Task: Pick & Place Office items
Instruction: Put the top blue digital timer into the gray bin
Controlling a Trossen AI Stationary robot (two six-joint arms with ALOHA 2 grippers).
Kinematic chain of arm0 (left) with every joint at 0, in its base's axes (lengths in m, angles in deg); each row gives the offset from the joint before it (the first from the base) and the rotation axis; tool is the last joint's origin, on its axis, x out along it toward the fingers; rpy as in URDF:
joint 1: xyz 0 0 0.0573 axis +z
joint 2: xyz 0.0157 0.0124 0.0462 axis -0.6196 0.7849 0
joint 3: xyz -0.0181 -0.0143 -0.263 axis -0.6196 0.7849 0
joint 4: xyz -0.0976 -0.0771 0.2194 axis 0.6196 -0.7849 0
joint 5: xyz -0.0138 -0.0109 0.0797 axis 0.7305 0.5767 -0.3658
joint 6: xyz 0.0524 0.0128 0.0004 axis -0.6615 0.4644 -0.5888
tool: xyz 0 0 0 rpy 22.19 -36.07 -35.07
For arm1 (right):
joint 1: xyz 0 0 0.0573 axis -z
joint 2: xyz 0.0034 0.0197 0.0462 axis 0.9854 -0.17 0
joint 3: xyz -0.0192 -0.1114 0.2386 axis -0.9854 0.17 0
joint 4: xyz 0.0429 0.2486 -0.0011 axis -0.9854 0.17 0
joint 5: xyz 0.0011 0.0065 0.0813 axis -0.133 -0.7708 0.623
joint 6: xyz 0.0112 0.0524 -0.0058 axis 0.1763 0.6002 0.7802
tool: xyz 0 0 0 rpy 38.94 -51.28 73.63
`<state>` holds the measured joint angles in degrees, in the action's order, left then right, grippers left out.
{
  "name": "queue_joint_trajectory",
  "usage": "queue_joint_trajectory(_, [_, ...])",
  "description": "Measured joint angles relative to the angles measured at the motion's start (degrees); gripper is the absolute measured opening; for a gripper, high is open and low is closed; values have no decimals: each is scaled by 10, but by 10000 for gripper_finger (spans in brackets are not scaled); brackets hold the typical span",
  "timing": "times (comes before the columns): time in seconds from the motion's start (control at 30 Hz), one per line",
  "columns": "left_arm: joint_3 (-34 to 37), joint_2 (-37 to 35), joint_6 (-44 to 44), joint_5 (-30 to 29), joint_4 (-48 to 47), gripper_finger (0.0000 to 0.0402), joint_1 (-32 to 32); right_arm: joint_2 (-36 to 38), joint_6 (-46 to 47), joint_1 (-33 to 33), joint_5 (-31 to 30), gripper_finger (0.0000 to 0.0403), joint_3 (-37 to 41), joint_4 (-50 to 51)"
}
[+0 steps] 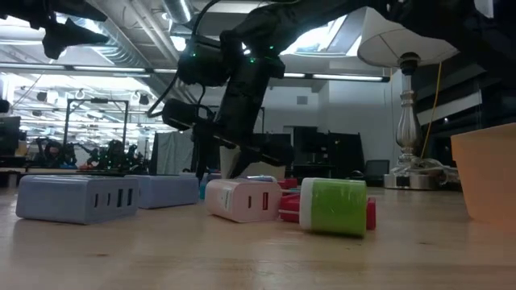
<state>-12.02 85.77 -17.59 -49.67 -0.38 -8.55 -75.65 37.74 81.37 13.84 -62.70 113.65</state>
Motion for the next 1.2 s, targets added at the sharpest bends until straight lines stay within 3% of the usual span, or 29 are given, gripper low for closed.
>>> queue_joint_trajectory(0.37, [0, 0, -1, 0, 0, 212, 0, -4, -17, 7, 19, 142, -22, 15])
queue_joint_trajectory(0.8, [0, 0, -5, 0, 0, 212, 0, -9, -45, 9, -27, 142, -211, 44])
queue_joint_trajectory(1.0, [0, 0, -5, 0, 1, 212, 0, 25, -76, 38, -83, 142, -212, 36])
queue_joint_trajectory(1.2, [0, 0, -1, -2, 1, 212, 0, 32, -125, 89, -93, 142, -215, 37])
